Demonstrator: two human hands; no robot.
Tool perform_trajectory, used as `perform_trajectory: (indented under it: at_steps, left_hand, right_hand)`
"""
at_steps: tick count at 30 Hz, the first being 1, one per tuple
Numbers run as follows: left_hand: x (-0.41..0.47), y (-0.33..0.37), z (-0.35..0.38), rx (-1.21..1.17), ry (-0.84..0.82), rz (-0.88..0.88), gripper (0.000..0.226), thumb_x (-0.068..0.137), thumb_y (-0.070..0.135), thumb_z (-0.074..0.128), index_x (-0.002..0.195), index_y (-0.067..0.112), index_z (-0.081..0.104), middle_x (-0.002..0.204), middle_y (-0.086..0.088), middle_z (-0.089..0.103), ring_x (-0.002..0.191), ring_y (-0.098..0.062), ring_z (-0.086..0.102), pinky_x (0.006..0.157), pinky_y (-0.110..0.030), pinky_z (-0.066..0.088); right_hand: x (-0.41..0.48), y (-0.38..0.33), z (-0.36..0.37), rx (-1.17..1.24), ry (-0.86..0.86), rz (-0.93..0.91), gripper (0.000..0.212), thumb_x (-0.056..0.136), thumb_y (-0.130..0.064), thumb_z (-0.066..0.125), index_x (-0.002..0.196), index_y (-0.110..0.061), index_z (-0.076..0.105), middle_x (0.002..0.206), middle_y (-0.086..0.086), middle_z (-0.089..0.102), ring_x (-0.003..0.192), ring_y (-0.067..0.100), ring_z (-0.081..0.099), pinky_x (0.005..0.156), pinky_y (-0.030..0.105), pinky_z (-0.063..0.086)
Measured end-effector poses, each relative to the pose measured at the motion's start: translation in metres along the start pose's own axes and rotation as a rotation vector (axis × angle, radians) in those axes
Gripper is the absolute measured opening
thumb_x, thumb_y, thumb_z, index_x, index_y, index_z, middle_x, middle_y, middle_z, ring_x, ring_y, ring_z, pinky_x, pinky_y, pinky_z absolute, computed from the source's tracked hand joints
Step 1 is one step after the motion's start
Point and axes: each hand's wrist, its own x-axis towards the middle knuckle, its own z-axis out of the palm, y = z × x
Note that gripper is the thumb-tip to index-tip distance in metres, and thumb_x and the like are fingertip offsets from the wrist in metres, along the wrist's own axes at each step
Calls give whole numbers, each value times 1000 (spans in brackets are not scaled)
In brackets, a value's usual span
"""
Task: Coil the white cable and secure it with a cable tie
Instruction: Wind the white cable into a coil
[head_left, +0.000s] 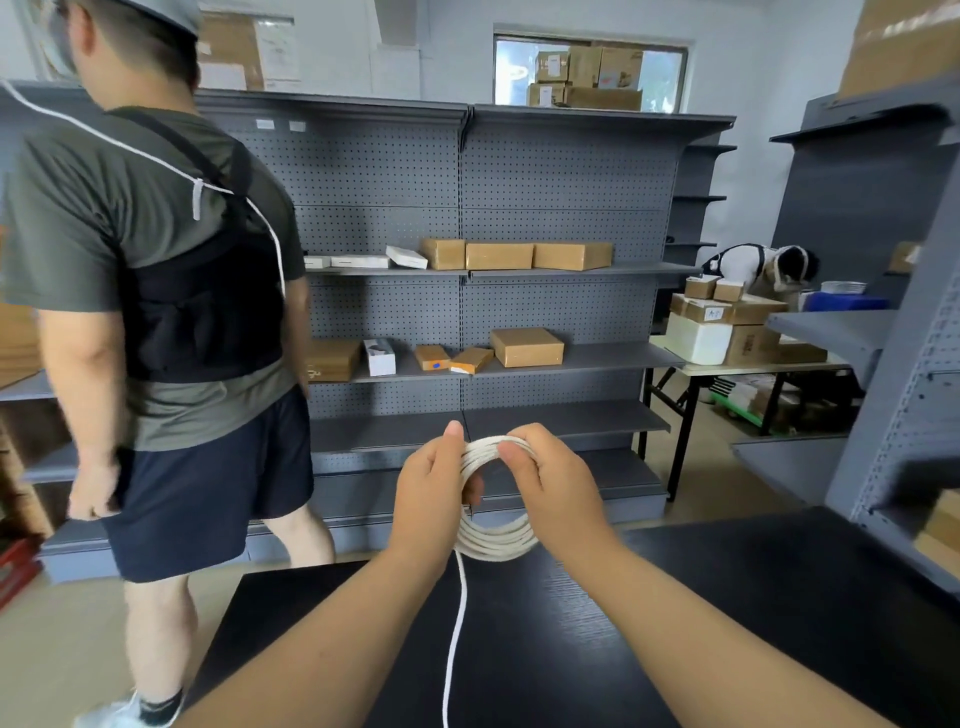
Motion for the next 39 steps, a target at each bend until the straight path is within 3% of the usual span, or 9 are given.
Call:
perform_trajectory:
  at_steps: [6,11,16,21,24,28,31,33,39]
  left_hand:
    - [-1,-2,6,114,217,67,45,99,30,35,59,9,38,50,-1,36,46,-7,30,44,-17,27]
    - [-3,-3,10,263,144,235,41,96,22,41,57,15,28,53,2,29,54,-14,26,52,-31,23]
    - [-3,-5,11,347,112,321,43,95,19,42,56,18,25,51,5,28,52,-12,26,49,-24,23]
    - [-4,-6,14,117,142,160,45,93,34,41,64,0,43,55,-11,46,56,-20,46,58,-41,45]
    - [-7,-5,16,-55,148,10,50,98,29,38,67,-9,48,54,-10,51,52,-18,48,55,-30,43]
    - [-8,0,17,64,190,95,44,96,28,38,56,14,29,53,0,29,50,-9,26,50,-26,26]
    - [-6,1,13,284,125,227,45,95,26,41,54,17,24,50,5,26,49,-11,25,48,-26,20]
    - [-6,1,12,379,73,249,46,95,26,42,53,17,25,48,4,26,49,-14,26,49,-27,20]
    - [-6,2,13,406,57,245,46,95,27,40,53,15,25,47,4,27,48,-13,26,48,-27,20]
  right_hand:
    - [-6,-3,8,75,73,53,28,88,-46,39,81,-24,56,70,-12,56,71,10,51,68,32,41]
    - [-2,-11,10,153,148,222,40,91,-43,45,56,-26,41,53,-8,44,57,9,41,60,32,36]
    - [-1,-13,12,120,213,251,51,92,-40,45,49,-16,31,47,-4,35,53,13,34,55,34,31]
    - [-1,-14,15,209,368,246,56,92,-30,50,44,-22,23,40,-5,33,48,10,28,52,32,25]
    - [0,-13,15,254,409,273,55,93,-31,48,46,-21,21,39,-6,32,49,12,25,51,32,23]
    - [2,-7,12,262,343,340,50,95,-32,43,48,-16,35,49,-3,40,56,18,41,57,34,32]
    - [1,-4,10,232,273,310,36,96,-30,38,76,-13,62,74,2,64,76,20,57,69,36,44]
    - [-2,-5,10,181,240,235,35,96,-32,34,87,-18,64,83,-2,68,82,18,60,73,35,46]
    - [-7,-13,9,51,239,264,54,98,-35,32,47,-20,33,48,-4,40,55,19,40,54,34,31]
